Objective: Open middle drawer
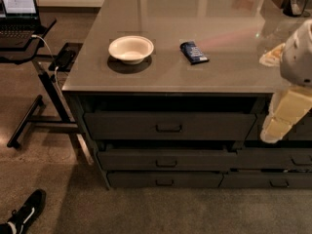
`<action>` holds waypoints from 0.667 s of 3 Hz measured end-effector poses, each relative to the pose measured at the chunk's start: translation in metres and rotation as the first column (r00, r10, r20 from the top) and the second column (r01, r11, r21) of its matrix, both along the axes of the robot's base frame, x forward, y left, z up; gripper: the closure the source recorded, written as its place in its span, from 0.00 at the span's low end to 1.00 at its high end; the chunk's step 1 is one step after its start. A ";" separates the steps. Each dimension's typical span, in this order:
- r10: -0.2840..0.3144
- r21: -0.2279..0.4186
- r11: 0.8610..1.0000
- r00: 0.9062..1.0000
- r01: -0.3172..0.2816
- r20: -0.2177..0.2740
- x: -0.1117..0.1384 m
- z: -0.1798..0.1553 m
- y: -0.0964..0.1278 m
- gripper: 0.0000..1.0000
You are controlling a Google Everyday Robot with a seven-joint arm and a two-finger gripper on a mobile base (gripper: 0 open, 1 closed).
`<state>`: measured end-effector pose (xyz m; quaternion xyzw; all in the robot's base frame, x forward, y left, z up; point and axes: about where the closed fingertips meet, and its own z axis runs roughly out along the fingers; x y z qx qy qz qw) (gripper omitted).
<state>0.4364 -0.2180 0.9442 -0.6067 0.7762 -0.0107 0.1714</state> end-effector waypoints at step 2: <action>-0.023 0.104 0.994 0.988 0.039 -0.150 0.008 -0.122 -0.020 0.00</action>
Offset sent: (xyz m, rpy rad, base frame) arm 0.0138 -0.0346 -0.1959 0.1550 0.2389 -0.0582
